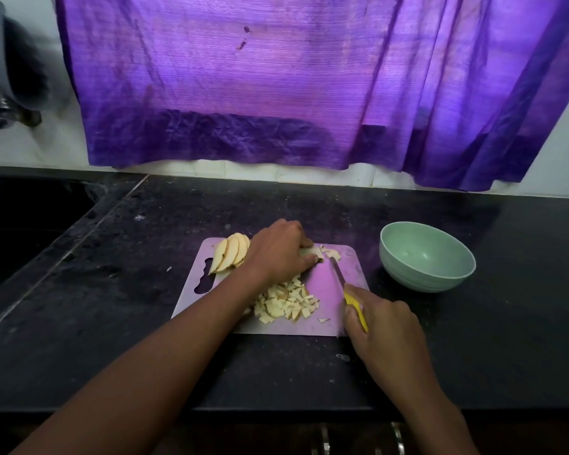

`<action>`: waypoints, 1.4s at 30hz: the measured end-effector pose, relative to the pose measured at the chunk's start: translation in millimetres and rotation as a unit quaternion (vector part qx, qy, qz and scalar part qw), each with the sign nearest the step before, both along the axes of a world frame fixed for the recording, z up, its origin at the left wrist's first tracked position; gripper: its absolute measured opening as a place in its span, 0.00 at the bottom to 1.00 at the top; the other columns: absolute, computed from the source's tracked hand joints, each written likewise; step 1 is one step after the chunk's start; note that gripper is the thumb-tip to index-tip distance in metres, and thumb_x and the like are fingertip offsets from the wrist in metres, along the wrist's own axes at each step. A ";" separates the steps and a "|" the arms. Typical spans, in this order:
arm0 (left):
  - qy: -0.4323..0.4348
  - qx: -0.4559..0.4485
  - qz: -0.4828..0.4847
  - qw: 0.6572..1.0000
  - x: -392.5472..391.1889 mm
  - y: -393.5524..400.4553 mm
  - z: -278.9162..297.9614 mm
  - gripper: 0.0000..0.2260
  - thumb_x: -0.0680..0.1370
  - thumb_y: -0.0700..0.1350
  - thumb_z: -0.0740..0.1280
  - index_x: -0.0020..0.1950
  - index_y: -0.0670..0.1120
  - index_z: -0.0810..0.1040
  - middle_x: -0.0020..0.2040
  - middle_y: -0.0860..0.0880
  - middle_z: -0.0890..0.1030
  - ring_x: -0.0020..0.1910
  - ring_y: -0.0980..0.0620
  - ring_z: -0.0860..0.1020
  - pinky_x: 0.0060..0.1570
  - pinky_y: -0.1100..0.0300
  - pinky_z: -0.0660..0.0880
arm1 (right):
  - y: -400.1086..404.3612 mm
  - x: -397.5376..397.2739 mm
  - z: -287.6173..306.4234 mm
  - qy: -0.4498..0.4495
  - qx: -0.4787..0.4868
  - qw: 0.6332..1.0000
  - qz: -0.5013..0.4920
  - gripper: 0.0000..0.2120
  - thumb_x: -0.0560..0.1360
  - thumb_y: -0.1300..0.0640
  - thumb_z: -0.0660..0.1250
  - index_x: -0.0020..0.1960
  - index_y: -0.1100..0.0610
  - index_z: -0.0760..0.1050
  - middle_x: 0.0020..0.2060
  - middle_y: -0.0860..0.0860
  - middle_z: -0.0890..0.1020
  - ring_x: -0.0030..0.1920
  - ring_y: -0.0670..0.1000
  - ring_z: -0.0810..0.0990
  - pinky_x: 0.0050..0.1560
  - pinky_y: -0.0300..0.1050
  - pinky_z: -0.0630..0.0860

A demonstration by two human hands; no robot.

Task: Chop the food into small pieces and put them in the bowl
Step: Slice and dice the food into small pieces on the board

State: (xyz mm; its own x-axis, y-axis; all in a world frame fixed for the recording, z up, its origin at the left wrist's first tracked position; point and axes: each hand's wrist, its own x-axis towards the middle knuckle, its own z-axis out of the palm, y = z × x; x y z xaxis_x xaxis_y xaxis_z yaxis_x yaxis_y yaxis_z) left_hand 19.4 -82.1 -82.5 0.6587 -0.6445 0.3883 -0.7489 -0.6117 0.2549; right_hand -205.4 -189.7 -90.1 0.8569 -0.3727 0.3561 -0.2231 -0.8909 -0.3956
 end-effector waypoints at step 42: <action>-0.026 0.007 0.050 0.998 4.8 2.2 1.9 0.19 0.77 0.65 0.73 0.58 0.53 0.89 0.48 0.56 0.87 0.47 0.53 0.82 0.42 0.53 0.81 | 0.3 7.7 0.1 0.024 -0.003 1.000 -0.013 0.21 0.81 0.42 0.62 0.73 0.39 0.71 0.45 0.51 0.82 0.47 0.56 0.79 0.43 0.50 0.75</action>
